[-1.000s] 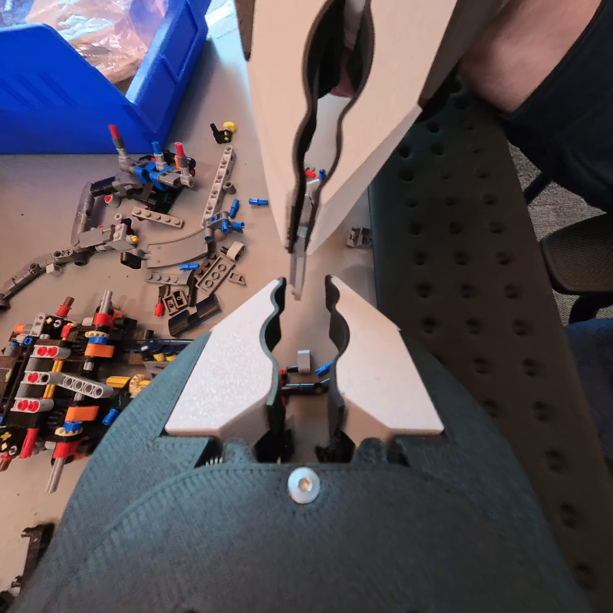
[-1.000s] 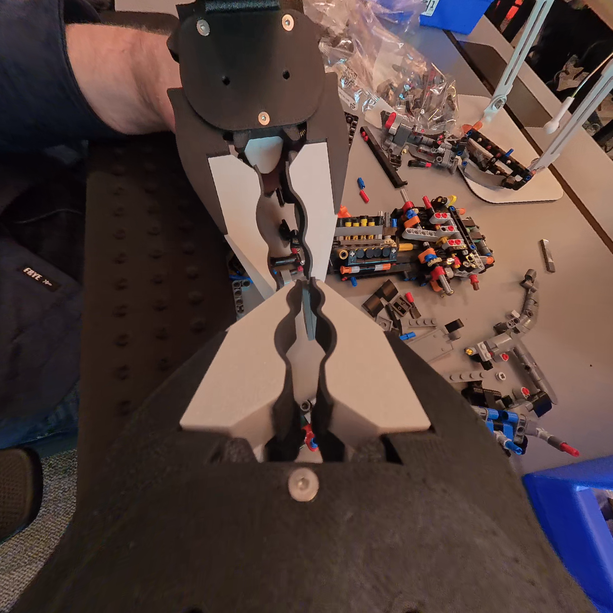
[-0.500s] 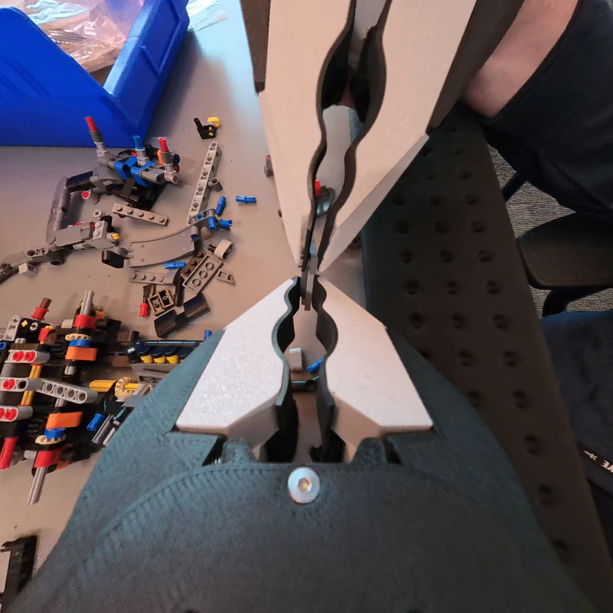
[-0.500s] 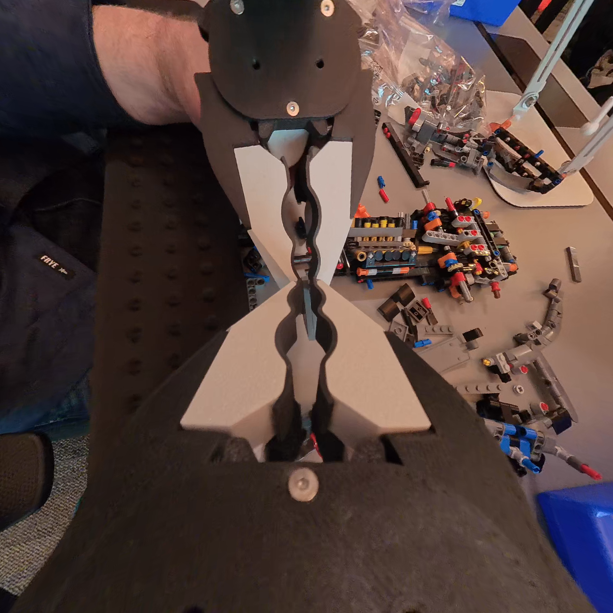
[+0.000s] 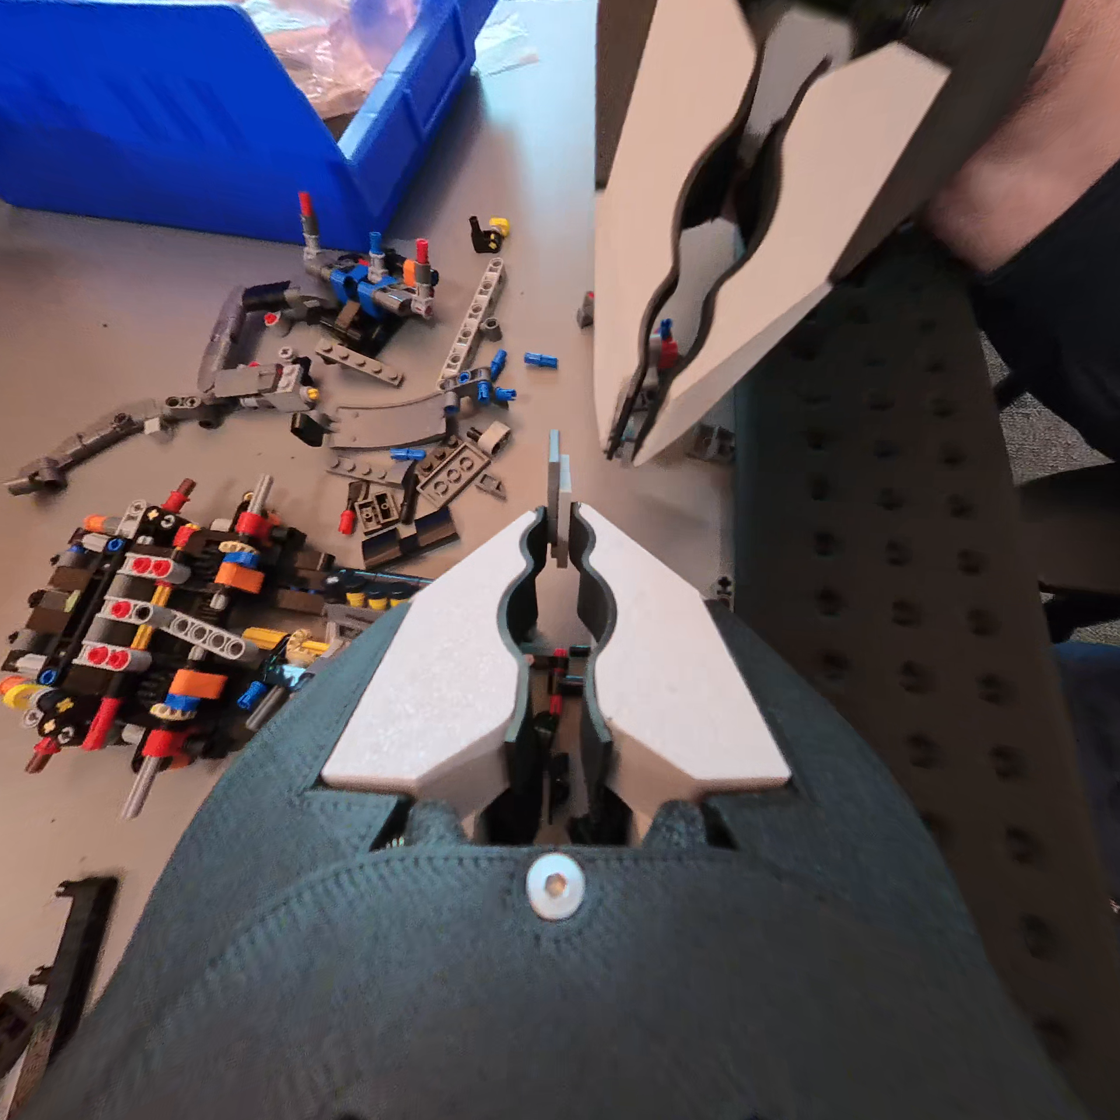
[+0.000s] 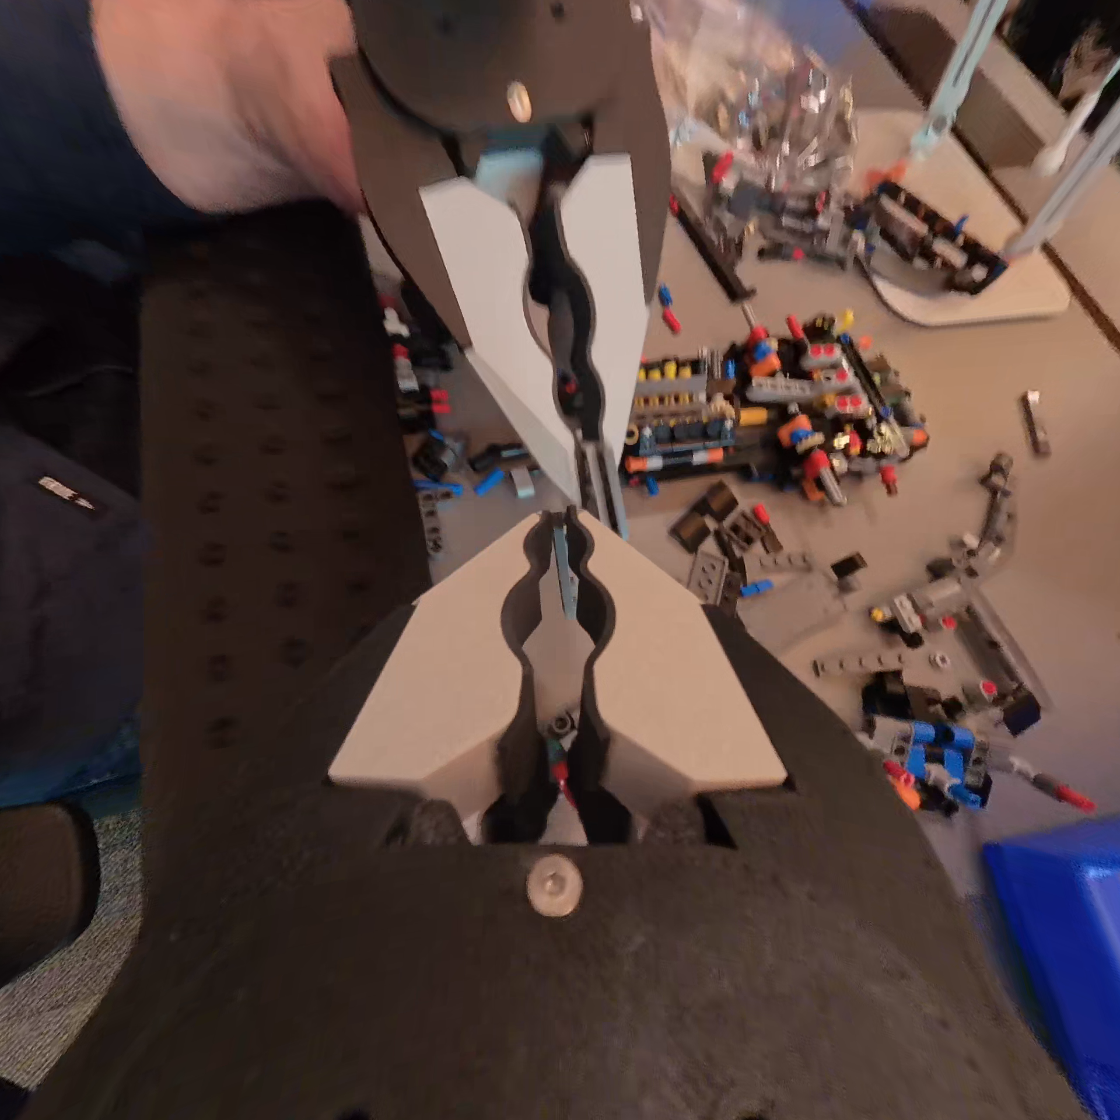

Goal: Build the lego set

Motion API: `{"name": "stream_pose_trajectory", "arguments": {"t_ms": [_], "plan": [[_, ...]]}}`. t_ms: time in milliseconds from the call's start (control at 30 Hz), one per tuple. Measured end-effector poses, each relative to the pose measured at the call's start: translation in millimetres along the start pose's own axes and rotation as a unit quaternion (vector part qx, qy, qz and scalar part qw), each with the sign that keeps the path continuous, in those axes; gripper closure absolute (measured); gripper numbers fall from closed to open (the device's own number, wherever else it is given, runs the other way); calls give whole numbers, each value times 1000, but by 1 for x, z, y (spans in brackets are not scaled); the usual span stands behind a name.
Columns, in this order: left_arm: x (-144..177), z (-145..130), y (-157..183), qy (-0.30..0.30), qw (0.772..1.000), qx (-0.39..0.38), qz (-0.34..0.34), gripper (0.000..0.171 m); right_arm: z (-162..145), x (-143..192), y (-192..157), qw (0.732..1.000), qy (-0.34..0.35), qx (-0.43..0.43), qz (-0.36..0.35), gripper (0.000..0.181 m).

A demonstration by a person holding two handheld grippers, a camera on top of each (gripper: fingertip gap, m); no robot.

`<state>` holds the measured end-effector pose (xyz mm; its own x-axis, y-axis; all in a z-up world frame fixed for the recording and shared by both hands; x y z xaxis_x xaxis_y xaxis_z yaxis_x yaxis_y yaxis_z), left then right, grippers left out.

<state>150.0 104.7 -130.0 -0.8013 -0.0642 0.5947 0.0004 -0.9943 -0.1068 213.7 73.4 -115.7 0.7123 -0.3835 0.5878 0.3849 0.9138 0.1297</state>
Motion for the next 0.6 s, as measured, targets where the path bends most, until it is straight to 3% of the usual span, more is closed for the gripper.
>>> {"name": "stream_pose_trajectory", "arguments": {"t_ms": [167, 533, 600], "plan": [[-1, 1, 1, 3, 1000, -16, 5, 168, -11, -8, 9, 999, -43, -7, -29, 172], [0, 4, 5, 13, 1000, -13, -12, 167, 4, 3, 16, 998, 9, -15, -53, 175], [-3, 1, 8, -1, 1000, -23, -12, 167, 8, 6, 18, 998, 24, -19, -58, 168]]}}
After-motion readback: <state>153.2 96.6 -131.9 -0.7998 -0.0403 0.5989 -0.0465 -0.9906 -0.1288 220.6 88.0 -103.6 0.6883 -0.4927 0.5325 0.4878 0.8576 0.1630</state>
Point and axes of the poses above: each gripper's, where its closed fingertips meet, x back along the fingers, z out of its top, y = z × x across the jaws, the point moved 4 cm from there along x, back along the fingers, and after that the axes turned 2 degrees about -x, right-handed, at the moved point
